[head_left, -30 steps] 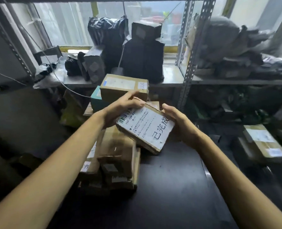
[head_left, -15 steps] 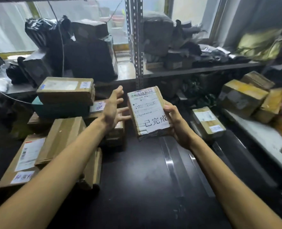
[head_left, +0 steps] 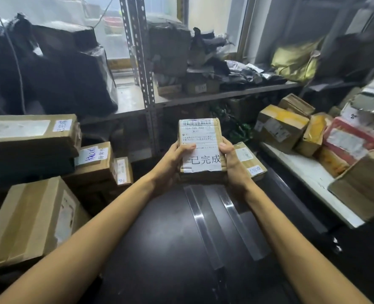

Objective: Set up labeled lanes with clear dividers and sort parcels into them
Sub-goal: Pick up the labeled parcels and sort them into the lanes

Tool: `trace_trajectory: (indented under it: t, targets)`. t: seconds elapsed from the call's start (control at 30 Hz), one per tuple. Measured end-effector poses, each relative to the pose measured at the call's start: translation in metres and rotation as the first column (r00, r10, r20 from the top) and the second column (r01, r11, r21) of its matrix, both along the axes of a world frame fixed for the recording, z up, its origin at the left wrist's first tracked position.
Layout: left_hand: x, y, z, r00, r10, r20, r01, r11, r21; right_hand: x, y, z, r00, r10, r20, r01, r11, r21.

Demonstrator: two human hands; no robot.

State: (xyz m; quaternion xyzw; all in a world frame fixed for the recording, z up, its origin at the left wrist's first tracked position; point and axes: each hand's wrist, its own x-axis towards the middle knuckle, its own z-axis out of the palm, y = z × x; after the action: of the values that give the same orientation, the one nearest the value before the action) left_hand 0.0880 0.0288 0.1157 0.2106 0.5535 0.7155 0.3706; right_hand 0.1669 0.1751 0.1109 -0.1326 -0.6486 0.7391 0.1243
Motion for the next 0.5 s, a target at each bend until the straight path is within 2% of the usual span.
trace_trajectory:
  t: [0.2, 0.5]
  targets:
    - [-0.008, 0.048, -0.008, 0.997, -0.068, 0.027, 0.068, 0.998, -0.013, -0.001, 0.039, -0.010, 0.990, -0.128, 0.051, 0.130, 0.991, -0.035]
    - [-0.001, 0.158, -0.024, 0.992, -0.125, 0.036, 0.127, 0.990, -0.069, 0.023, 0.143, -0.011, 0.978, -0.180, 0.109, 0.177, 0.983, 0.039]
